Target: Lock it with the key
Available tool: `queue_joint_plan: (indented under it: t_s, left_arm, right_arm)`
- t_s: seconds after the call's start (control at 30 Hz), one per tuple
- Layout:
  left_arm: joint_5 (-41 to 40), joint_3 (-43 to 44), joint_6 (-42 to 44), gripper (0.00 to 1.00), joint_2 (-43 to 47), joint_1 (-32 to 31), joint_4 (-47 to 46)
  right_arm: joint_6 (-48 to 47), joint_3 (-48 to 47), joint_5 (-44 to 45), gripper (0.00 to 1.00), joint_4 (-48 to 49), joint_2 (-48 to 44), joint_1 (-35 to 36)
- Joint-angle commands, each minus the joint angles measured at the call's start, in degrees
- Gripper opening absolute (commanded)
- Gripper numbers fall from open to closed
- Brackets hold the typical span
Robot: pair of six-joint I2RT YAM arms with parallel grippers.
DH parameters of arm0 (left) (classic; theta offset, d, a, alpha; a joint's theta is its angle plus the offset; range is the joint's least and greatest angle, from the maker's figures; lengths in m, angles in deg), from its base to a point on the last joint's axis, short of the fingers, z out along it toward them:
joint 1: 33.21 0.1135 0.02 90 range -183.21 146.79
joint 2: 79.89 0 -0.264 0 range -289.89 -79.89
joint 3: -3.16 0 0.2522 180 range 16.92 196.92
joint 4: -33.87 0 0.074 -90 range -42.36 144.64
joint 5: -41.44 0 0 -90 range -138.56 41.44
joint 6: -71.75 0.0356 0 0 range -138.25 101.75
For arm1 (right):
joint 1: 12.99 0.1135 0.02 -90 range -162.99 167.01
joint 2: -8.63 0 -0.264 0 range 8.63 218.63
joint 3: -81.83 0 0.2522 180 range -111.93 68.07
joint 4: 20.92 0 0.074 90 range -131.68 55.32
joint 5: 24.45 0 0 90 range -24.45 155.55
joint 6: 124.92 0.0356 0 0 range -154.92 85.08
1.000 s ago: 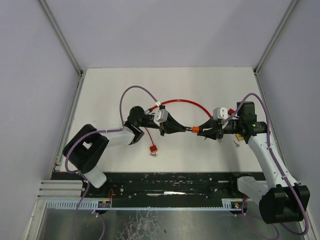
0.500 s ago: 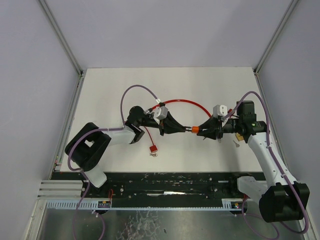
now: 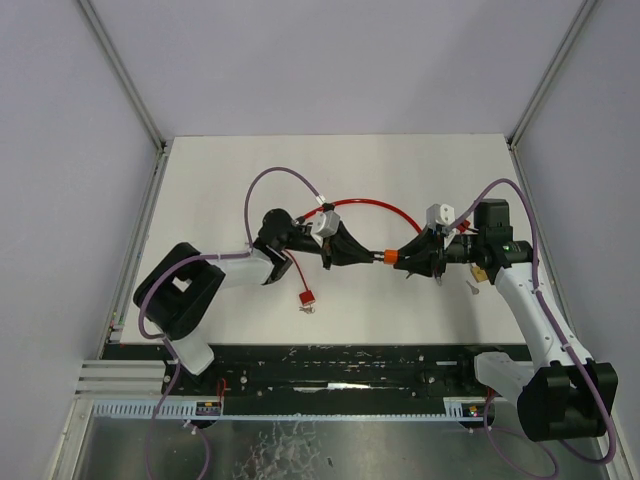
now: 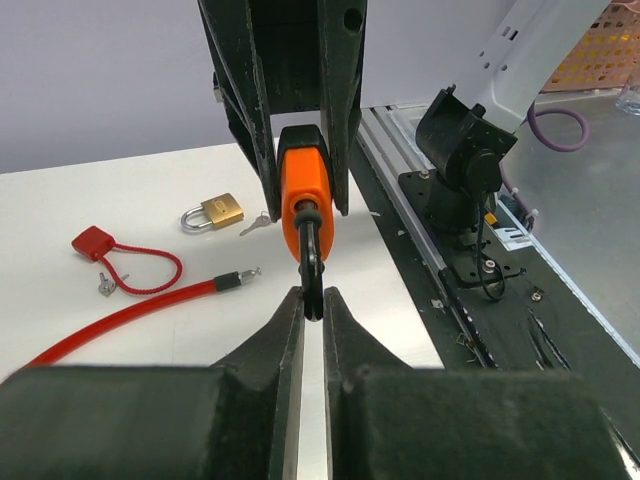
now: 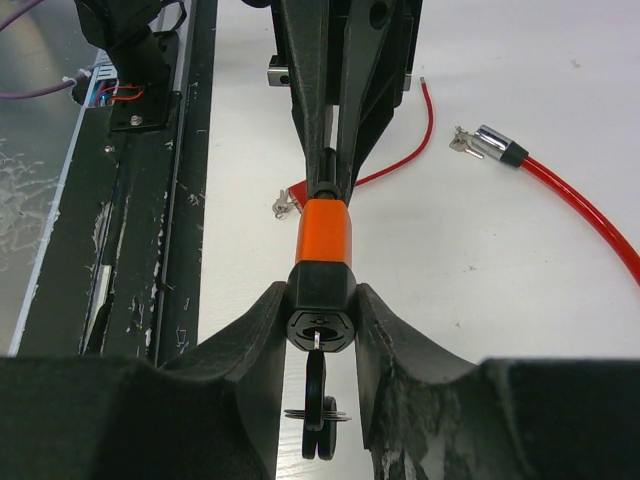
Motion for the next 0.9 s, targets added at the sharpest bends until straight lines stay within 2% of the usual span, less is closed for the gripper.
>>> queue_joint_plan:
  t_s: [0.0, 0.1, 0.27, 0.43, 0.73, 0.87]
  left_arm:
    - [0.3, 3.8, 2.1, 0.00, -0.3, -2.4, 1.3]
    - [0.5, 5.3, 3.0, 0.00, -0.5, -2.5, 6.3]
    - [0.8, 5.9, 3.7, 0.00, -0.5, -3.2, 8.1]
    - [0.7, 7.6, 8.5, 0.00, -0.5, -4.6, 15.7]
    - [2.0, 9.2, 9.8, 0.00, -3.1, -7.4, 15.5]
    - [2.6, 10.5, 7.6, 0.00, -4.9, -8.5, 12.5]
  right_arm:
    - [0.5, -0.1, -2.8, 0.00, 2.9, 0.1, 0.9]
    - [0.0, 0.0, -2.8, 0.00, 2.8, -0.4, 1.0]
    - [1.1, -0.5, -1.6, 0.00, 3.1, -0.8, 1.2]
    - [2.4, -0.9, -0.2, 0.00, 3.8, -0.8, 2.5]
    - [15.0, 2.9, 1.6, 0.00, 17.1, -0.1, 5.5]
    - [17.1, 4.0, 2.2, 0.00, 20.0, 1.7, 6.6]
